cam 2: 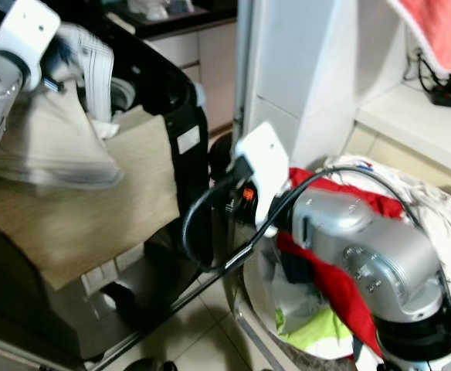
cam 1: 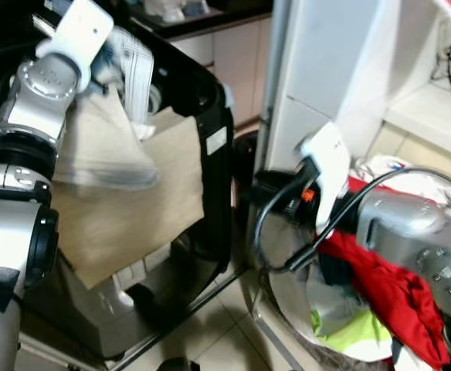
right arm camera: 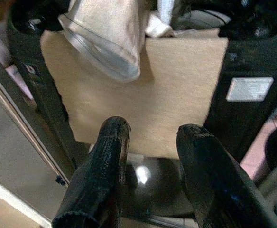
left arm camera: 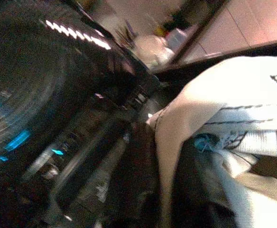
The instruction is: Clothes washing
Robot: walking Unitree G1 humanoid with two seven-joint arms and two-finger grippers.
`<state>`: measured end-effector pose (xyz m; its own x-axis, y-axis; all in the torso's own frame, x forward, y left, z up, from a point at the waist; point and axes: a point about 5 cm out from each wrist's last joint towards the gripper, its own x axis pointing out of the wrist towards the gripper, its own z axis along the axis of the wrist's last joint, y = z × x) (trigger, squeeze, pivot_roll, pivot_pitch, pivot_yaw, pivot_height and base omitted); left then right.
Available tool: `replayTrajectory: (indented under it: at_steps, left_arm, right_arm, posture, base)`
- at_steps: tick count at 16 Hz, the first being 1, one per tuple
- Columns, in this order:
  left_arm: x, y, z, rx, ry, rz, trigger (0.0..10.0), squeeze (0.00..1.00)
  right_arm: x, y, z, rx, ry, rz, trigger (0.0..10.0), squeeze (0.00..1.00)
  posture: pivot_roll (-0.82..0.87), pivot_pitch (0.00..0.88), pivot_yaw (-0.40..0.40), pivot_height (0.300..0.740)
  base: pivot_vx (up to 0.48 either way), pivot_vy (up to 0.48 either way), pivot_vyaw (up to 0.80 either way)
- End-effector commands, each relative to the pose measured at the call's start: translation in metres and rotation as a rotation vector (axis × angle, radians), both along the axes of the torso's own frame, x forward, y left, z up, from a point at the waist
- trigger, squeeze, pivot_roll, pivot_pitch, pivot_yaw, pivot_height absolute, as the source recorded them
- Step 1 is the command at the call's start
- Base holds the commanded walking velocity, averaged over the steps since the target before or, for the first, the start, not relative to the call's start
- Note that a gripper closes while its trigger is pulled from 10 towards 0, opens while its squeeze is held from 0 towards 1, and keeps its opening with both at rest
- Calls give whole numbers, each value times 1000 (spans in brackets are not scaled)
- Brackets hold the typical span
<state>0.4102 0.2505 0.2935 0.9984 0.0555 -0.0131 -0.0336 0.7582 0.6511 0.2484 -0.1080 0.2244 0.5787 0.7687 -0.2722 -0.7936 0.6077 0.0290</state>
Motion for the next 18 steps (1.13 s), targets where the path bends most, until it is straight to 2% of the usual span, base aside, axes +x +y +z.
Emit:
replayTrajectory:
  at_steps: [1,3,5,8,10,11,12,13,14,15,16,17,18]
  left_arm:
    - [-1,9,-6,-46,57,27,10000,1000]
    - [-3,14,-2,-70,56,42,10000,1000]
    - [-5,21,3,-39,31,83,10000,1000]
    - [-12,33,41,56,-242,189,10000,1000]
    - [-16,33,57,86,-339,187,10000,1000]
    - [-16,31,60,44,-360,166,10000,1000]
    - [-15,28,58,48,-347,149,10000,1000]
    - [-12,24,54,14,-320,103,10000,925]
    - [-9,17,49,-86,-301,36,10000,0]
    - [-7,4,47,-211,-297,-69,10000,0]
    - [-4,-19,41,-301,-253,-249,10000,0]
    - [-9,-57,25,-372,-182,-521,10000,0]
    - [-22,-88,11,-416,-139,-716,10000,0]
  right_arm:
    - [-3,-1,2,-20,-22,-5,10000,0]
    - [-1,-1,5,5,-33,-17,10000,0]
    - [1,0,6,20,-40,-21,10000,0]
    - [18,-8,14,66,-100,-188,10000,0]
    - [26,-14,17,83,-119,-261,10000,0]
    - [28,-16,17,92,-121,-283,10000,0]
    - [29,-17,17,93,-120,-292,10000,0]
    - [31,-18,17,94,-120,-314,10000,0]
    - [33,-21,16,88,-121,-348,10000,0]
    - [35,-25,15,73,-125,-381,10000,0]
    - [36,-31,13,33,-139,-417,10000,0]
    - [31,-40,10,-20,-145,-400,10000,925]
    - [27,-53,10,-67,-143,-408,10000,1000]
  posture:
    - [-122,0,57,740]
    - [-120,0,55,740]
    - [-117,0,53,740]
    - [-115,0,51,740]
    - [-112,0,49,740]
    - [-112,0,49,740]
    - [-106,0,48,740]
    - [-106,0,49,740]
    - [-106,0,50,740]
    - [-106,0,50,740]
    - [-106,0,50,740]
    - [-106,0,56,740]
    - [-110,0,61,740]
  base:
    - [0,0,0]
    - [0,0,0]
    - [0,0,0]
    - [0,0,0]
    - [0,0,0]
    - [0,0,0]
    - [0,0,0]
    - [0,0,0]
    - [0,0,0]
    - [0,0,0]
    - [0,0,0]
    - [0,0,0]
    - [0,0,0]
